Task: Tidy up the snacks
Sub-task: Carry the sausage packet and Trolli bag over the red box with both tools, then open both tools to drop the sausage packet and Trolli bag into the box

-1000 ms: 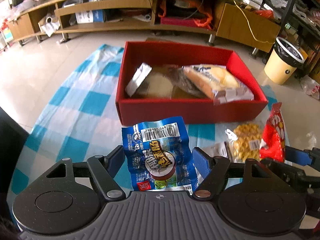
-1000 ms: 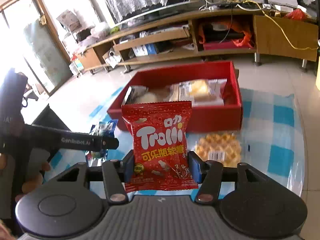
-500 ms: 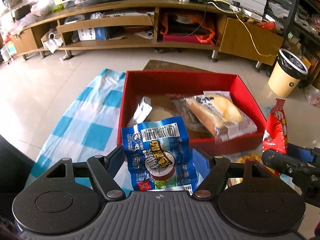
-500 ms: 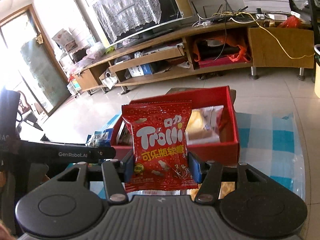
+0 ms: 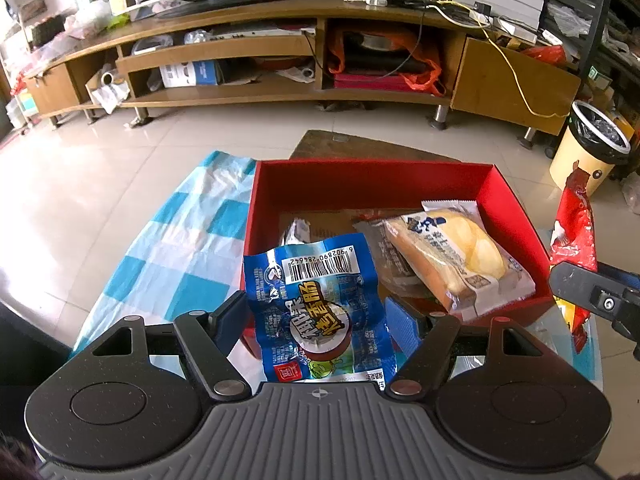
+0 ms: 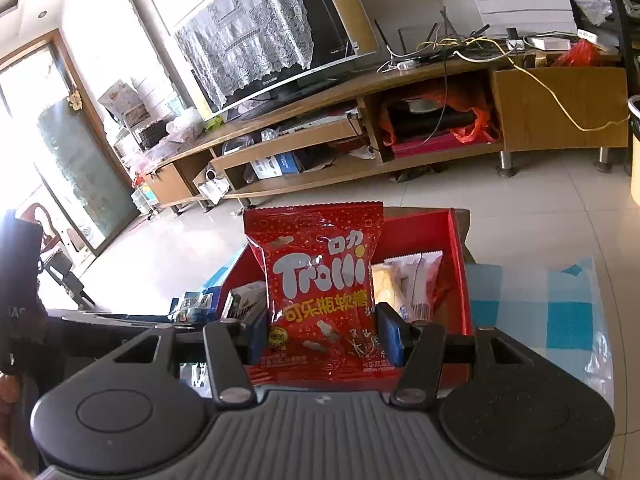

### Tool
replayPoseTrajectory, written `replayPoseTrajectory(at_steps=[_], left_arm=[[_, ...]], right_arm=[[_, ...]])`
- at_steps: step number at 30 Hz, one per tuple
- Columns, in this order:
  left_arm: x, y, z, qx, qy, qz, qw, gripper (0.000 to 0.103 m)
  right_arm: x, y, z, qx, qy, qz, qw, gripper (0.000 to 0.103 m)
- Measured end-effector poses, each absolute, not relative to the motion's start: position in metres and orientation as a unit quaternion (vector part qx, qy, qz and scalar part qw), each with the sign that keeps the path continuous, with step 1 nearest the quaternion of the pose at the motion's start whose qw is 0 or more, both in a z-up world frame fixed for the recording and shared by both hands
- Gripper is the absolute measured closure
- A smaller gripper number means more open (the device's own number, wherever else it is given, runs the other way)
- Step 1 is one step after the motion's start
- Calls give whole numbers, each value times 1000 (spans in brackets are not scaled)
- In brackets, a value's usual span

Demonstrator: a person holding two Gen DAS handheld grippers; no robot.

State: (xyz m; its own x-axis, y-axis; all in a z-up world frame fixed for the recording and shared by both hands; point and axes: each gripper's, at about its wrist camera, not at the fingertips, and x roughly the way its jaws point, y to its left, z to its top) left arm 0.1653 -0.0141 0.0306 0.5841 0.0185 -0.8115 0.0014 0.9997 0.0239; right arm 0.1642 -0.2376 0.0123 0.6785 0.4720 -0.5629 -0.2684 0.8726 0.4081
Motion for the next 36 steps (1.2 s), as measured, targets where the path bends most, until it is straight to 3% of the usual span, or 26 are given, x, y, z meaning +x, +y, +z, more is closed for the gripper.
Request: replayPoseTrajectory(at_steps=[36], left_arm=[[231,-20,0,49,467,29,882,21]], right_arm=[[251,-230,-32,146,395,176,890,47]])
